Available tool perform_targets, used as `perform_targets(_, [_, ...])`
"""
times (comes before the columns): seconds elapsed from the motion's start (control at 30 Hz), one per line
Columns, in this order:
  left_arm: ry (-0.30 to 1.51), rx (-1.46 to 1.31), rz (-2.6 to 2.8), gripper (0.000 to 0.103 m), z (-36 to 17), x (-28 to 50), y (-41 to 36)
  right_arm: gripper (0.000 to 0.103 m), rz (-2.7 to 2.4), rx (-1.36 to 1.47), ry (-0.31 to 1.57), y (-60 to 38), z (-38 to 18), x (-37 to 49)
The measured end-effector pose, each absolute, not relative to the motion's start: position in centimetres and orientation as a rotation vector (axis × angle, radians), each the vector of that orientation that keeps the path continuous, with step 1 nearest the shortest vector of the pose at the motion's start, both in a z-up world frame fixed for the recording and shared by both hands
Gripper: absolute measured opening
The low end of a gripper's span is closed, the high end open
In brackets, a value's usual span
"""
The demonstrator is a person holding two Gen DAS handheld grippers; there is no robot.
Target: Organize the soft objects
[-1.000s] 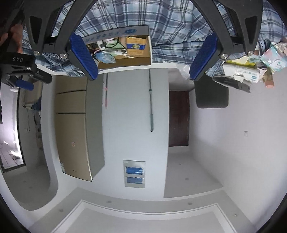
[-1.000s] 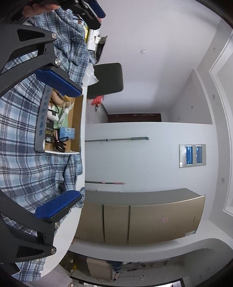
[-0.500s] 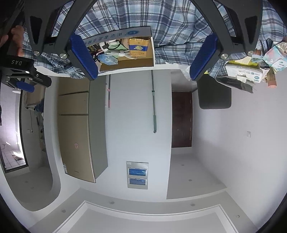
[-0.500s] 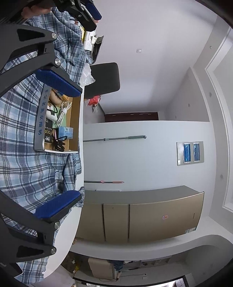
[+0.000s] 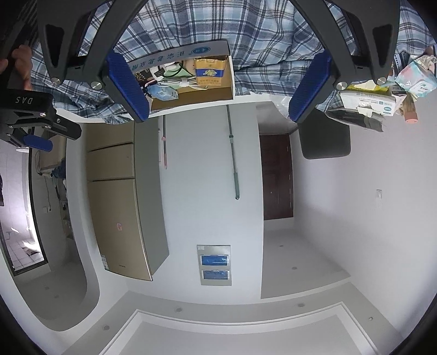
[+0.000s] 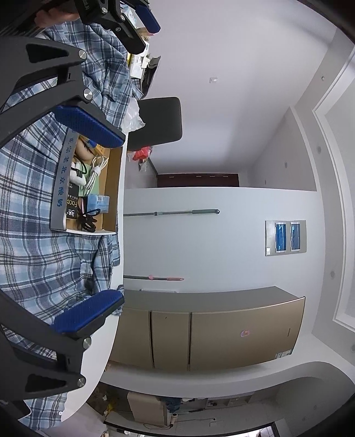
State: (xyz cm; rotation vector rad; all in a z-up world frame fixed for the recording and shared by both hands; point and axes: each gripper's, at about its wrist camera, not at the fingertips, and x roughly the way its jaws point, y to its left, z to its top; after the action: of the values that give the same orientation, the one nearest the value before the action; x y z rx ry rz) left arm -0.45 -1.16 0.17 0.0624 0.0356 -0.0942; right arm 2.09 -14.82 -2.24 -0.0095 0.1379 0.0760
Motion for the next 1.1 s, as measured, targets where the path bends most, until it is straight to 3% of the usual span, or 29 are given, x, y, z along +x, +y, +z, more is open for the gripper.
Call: perform_targets(1.1, [0.064,0.055,-0.099,0.103,-0.20,-0.06,-1.27,0.103,0.088,-0.035,0.154,-14.32,-2.36,2.20])
